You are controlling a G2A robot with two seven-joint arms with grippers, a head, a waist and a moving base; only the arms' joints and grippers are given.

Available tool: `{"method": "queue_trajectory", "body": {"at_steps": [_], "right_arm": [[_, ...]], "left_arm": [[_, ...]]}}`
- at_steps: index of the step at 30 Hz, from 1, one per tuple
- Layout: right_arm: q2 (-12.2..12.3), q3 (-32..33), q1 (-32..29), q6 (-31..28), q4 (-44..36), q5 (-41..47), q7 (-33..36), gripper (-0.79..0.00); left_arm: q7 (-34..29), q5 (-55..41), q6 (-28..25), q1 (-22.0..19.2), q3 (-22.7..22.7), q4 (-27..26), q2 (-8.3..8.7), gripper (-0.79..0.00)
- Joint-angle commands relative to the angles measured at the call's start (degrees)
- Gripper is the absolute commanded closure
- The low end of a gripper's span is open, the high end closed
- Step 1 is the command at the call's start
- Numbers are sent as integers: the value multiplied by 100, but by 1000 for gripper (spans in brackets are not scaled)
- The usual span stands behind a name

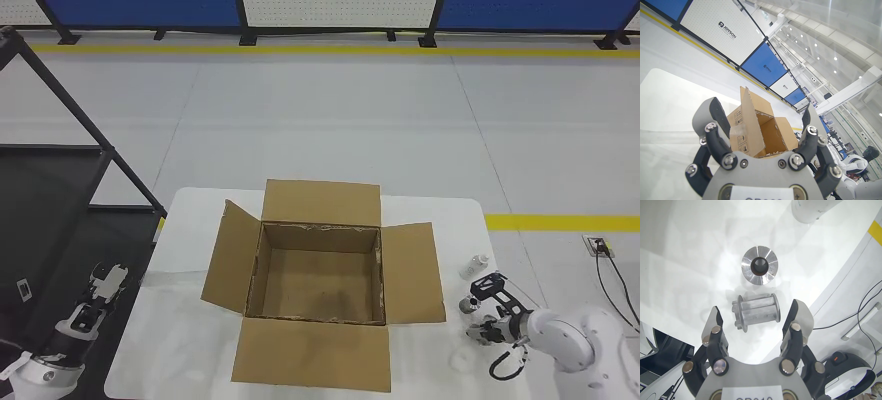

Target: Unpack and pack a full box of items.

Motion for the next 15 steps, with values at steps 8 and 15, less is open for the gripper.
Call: {"method": "queue_trajectory", "body": {"at_steps": [8, 15], "right_arm": [[80, -57, -49, 117, -153, 49, 31, -677], [172, 183, -125, 231, -250, 135, 51, -720]], "left_arm": [[0, 0, 0, 0, 0, 0, 0, -785], [0, 0, 0, 0, 0, 0, 0, -785]]}}
